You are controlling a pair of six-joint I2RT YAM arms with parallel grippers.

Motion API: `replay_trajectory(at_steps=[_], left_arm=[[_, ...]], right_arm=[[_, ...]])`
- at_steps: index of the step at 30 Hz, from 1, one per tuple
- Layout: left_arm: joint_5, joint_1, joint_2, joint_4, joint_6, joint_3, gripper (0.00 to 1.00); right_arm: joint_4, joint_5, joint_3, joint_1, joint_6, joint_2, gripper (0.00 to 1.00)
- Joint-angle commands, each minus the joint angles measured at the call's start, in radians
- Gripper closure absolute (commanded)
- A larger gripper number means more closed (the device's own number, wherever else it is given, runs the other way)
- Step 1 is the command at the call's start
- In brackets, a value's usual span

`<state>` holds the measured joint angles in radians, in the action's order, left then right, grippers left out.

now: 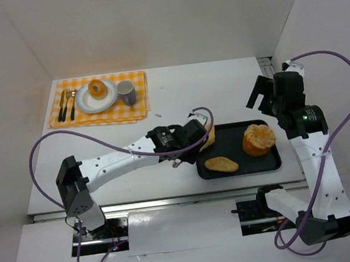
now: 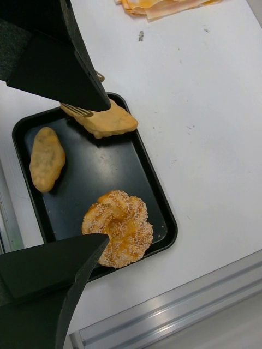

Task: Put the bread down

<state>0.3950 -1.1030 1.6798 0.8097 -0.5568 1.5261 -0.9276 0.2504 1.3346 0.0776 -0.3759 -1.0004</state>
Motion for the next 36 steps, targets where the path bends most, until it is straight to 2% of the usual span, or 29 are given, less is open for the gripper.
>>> replay_trajectory(at_steps=[1,10,16,23,24,28,31,36], left_arm=[[-0.051,-0.004,-0.011,-0.006,0.003,0.008,0.37],[-0.149,-0.004,0.008,-0.024,0.026,0.017,0.38],[-0.179,-0.004,0.093,0.023,0.038,0.066,0.4],[-0.11,-0.004,0.074,0.046,0.037,0.126,0.65],[-0.11,-0.004,0.074,0.06,0.037,0.141,0.75],[-0.12,0.005,0.055,0.086,0.07,0.218,0.95],[-0.186,0.043,0.015,0.086,0.084,0.252,1.0],[-0.327,0.21,-0.074,0.068,0.106,0.273,1.0]], right_arm=[[0.012,0.006,0.006,-0.002,0.011,0.019,0.0],[0.012,-0.003,-0.003,-0.002,0.002,0.019,0.0],[0.012,-0.003,-0.012,-0.002,0.002,0.019,0.0],[0.012,-0.003,-0.012,-0.002,0.002,0.019,0.0],[0.021,-0.003,-0.012,-0.002,0.002,0.019,0.0],[0.021,-0.003,-0.012,-0.002,0.002,0.019,0.0],[0.021,-0.003,-0.012,-0.002,0.002,0.019,0.0],[0.021,0.006,-0.003,-0.002,0.002,0.019,0.0]])
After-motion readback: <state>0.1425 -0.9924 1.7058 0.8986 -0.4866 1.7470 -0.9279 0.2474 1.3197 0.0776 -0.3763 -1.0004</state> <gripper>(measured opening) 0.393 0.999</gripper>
